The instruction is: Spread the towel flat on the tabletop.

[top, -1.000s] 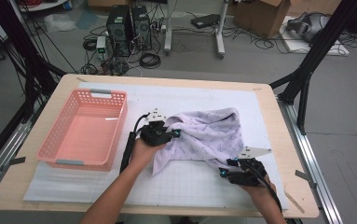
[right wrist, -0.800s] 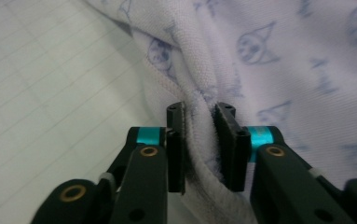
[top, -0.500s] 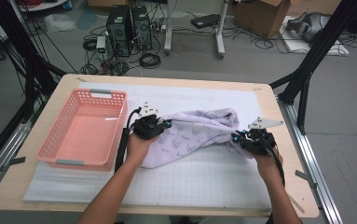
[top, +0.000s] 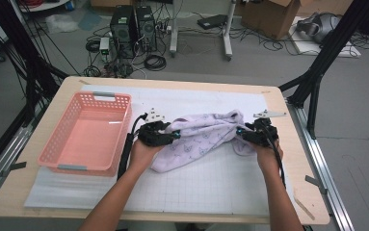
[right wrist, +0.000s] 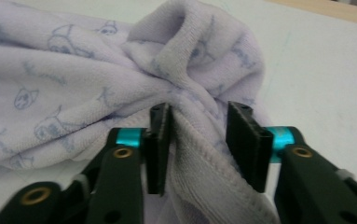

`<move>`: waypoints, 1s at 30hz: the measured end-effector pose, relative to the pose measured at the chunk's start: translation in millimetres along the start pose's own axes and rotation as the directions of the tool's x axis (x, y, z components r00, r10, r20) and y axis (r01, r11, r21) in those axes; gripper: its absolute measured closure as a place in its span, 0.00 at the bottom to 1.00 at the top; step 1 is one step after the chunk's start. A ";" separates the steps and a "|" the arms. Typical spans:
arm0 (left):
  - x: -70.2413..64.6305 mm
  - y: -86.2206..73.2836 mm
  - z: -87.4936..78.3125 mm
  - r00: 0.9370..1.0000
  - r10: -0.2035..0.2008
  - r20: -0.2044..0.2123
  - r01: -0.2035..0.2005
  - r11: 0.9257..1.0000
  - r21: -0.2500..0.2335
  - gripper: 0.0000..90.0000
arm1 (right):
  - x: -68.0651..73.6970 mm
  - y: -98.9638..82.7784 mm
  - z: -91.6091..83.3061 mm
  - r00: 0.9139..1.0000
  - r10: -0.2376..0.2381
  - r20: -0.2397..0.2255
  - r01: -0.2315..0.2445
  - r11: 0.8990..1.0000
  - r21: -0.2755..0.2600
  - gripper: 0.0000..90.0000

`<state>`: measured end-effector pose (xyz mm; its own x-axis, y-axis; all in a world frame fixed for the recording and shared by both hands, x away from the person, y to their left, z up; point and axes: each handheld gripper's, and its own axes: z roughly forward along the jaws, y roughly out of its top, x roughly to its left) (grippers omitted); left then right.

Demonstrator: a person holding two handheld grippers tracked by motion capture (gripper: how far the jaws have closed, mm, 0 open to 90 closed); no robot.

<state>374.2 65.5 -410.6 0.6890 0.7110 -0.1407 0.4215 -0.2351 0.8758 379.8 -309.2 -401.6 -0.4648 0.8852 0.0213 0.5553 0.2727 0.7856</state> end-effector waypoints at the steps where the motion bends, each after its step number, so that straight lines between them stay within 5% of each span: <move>1: -1.9 -1.1 -2.7 1.000 0.016 0.024 -0.016 1.000 0.010 0.53 | 0.0 0.0 0.0 1.000 0.000 0.000 0.000 1.000 0.000 0.61; 4: -9.6 -5.7 -8.3 0.996 0.042 0.083 -0.046 0.998 0.049 0.54 | 0.9 -8.4 -17.9 1.000 -0.016 -0.001 0.016 0.999 -0.029 0.61; 8: -13.6 -14.0 -17.7 0.996 0.067 0.061 -0.070 0.996 0.049 0.52 | -2.8 -26.1 -53.2 1.000 -0.002 -0.019 0.000 0.996 -0.087 0.67; 12: -17.5 -24.9 -25.8 0.993 0.077 0.089 -0.083 0.995 0.064 0.58 | 3.3 -45.1 -64.9 0.999 -0.014 -0.043 0.011 0.996 -0.085 0.72; 14: -21.9 -29.7 -28.7 0.986 0.098 0.134 -0.108 0.992 0.069 0.67 | 7.6 -55.0 -65.9 0.998 -0.012 -0.055 0.008 0.997 -0.082 0.74; 15: -27.1 -32.5 -27.5 0.975 0.121 0.184 -0.138 0.987 0.085 0.71 | 9.1 -59.6 -65.4 0.998 -0.008 -0.069 0.002 0.996 -0.088 0.77; 18: -34.7 -34.5 -17.0 0.963 0.140 0.229 -0.170 0.978 0.121 0.67 | 14.0 -68.7 -61.0 0.994 -0.029 -0.104 0.022 0.998 -0.063 0.87; 24: -45.3 -35.5 2.6 0.967 0.155 0.204 -0.189 0.969 0.161 0.50 | 21.0 -70.5 -53.5 0.991 -0.027 -0.133 0.021 0.999 -0.047 0.88; 28: -53.5 -39.5 15.0 0.963 0.188 0.190 -0.227 0.952 0.207 0.51 | 23.6 -71.2 -48.4 0.990 -0.035 -0.139 0.029 0.999 -0.039 0.87; 30: -57.7 -38.9 16.7 0.960 0.236 0.151 -0.264 0.941 0.213 0.61 | 24.6 -70.7 -47.5 0.988 -0.027 -0.149 0.022 0.999 -0.039 0.86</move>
<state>327.9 22.6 -444.3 0.8497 0.5272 0.0016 0.3399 -0.5502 0.7627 296.3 -324.5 -427.2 -0.5773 0.8114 0.0918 0.5178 0.2768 0.8095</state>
